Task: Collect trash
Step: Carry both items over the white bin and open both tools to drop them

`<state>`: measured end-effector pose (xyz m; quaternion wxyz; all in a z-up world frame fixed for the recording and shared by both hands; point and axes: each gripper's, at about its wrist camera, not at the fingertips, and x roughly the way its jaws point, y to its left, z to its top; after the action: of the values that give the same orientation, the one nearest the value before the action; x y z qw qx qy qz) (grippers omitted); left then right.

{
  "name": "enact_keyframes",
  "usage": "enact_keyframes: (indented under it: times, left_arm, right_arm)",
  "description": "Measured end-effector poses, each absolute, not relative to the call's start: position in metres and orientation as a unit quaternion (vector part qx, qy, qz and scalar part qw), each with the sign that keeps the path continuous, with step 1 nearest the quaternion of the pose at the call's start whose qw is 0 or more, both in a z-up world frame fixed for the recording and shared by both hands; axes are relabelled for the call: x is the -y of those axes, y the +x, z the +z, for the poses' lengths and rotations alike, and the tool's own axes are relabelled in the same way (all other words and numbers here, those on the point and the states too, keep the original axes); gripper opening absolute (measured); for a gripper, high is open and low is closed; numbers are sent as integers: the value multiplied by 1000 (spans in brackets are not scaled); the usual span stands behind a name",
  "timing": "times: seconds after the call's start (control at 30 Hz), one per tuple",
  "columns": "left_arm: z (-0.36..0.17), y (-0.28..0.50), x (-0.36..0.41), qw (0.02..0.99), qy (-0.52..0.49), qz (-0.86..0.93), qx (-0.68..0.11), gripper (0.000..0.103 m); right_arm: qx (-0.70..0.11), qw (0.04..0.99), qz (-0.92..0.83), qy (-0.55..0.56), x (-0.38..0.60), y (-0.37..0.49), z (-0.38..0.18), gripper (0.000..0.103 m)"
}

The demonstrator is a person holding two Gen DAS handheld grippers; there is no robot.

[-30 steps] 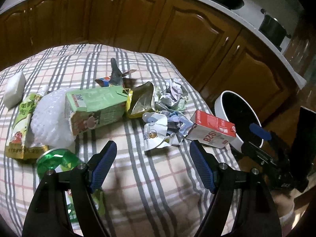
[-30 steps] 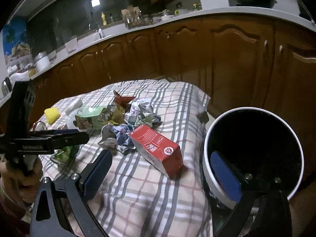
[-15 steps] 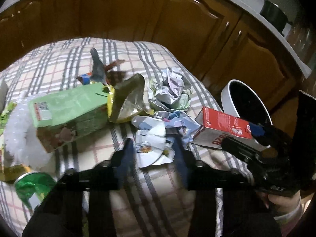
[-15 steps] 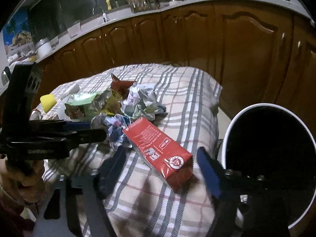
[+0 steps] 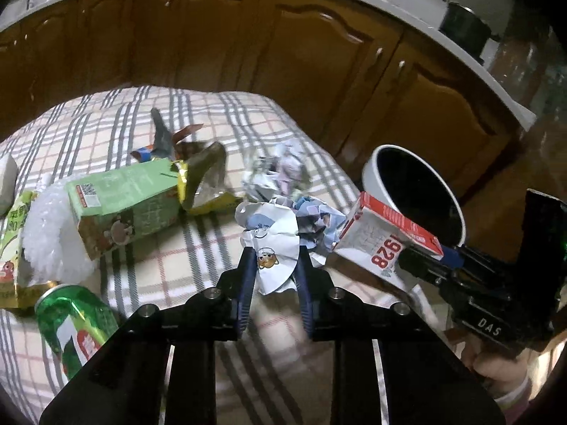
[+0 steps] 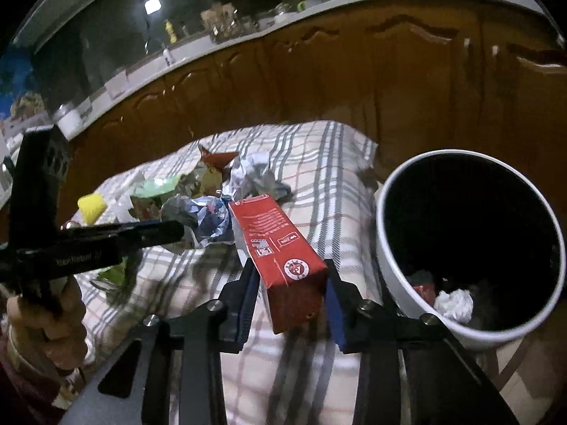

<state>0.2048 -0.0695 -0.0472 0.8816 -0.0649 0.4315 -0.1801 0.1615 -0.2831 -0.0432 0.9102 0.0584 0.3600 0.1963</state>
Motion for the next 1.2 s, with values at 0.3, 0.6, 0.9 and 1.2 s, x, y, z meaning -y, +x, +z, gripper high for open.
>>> enact_keyframes:
  times: [0.3,0.6,0.9,1.2]
  left_arm:
    - [-24,186,97,884,-48,-221,-410,19]
    - [-13,188,141,878,-20,-257,-402,19]
    - [-13,200,181,870,-1,-279,-408,19]
    - [-16,222,213,862,19,-291,-414,19]
  right_arm:
    - [-328,928,144,99,322,139,-25,33]
    - [-320,936,92,117,360,131,-20,31]
    - [-311,941,56,122,389,132,-16,31]
    - [-316,941,32,119,410,148,-20,31]
